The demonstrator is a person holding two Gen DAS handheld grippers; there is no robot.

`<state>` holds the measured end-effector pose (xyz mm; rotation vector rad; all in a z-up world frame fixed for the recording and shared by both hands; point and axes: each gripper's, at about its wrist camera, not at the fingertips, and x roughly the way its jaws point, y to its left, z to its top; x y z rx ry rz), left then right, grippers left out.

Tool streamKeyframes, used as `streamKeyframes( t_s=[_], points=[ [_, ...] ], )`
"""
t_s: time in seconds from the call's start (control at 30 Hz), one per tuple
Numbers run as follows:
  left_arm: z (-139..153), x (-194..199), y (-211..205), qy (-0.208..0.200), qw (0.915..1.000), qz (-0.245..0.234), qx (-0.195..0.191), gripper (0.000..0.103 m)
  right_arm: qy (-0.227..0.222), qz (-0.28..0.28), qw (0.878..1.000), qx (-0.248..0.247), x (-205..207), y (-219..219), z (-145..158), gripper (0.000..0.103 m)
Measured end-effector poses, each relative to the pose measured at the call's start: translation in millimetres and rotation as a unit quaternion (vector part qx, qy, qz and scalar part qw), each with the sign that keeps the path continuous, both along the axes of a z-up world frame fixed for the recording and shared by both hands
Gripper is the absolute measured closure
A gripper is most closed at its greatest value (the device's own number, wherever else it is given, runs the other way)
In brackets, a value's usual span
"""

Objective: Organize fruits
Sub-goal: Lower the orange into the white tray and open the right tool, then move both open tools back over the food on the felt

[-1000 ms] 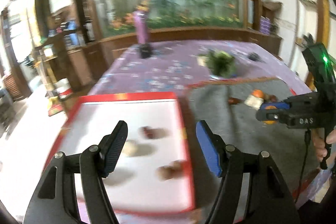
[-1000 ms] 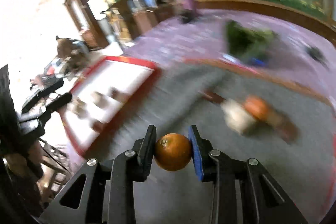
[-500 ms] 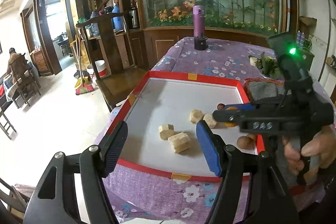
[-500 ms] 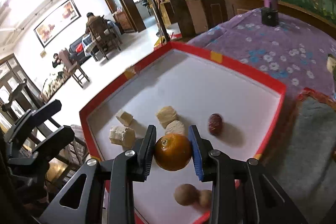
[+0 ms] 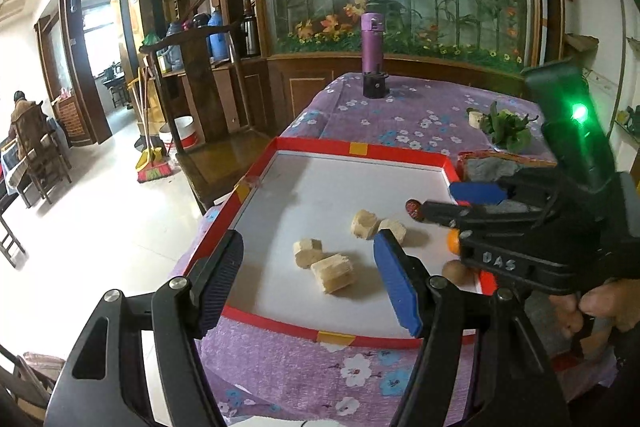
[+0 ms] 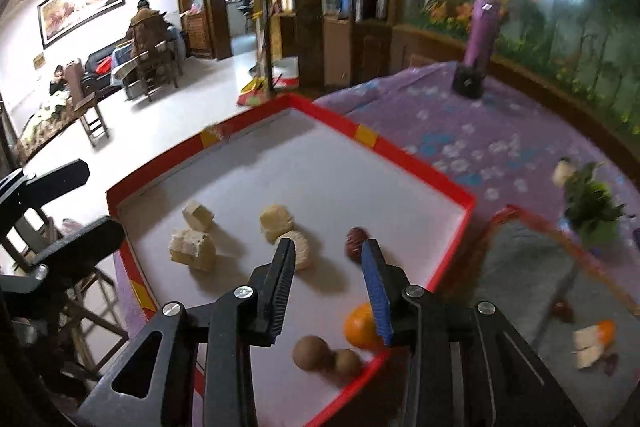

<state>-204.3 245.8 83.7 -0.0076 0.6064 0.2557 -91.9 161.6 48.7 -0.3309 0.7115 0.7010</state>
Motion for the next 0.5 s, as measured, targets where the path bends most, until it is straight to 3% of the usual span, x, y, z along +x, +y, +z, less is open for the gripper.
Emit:
streamKeyframes(
  t_s=[0.3,0.5],
  points=[
    [11,5,-35,-0.001,0.9993,-0.035,0.012,0.035,-0.059,-0.061,0.996,-0.01,-5,-45,39,0.064],
    [19,11,-69,0.001,0.9973,-0.07,0.021,0.035,-0.075,-0.106,0.992,-0.006,-1,-84,53,0.063]
  ],
)
